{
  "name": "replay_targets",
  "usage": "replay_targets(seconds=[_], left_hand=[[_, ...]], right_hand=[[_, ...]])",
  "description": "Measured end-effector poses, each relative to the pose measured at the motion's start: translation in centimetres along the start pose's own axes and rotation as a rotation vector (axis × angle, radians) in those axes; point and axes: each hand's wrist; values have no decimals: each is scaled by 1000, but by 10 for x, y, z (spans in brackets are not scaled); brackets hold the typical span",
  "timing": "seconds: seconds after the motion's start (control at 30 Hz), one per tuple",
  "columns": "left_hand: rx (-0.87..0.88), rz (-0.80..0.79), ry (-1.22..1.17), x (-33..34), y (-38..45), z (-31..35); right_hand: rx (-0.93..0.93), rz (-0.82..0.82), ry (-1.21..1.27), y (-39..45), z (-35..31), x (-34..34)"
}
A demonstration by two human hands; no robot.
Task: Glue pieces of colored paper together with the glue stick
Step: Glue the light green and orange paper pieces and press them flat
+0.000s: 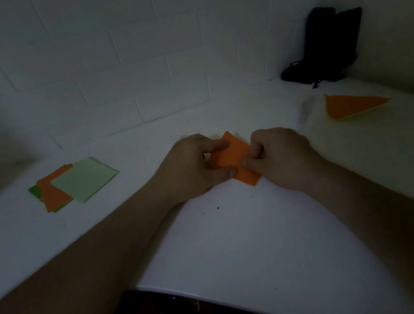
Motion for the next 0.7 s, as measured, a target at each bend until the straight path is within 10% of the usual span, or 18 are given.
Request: replay_targets(seconds=[0.7], left_hand=[[50,6,23,2,4,-4]], right_hand=[[-47,0,117,1,0,-5]])
Point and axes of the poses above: each hand's wrist, its own y-axis towards the middle knuckle, its own x-axis out of the palm, z = x × y, and after that the axes turned 15 degrees about -z, right-handed
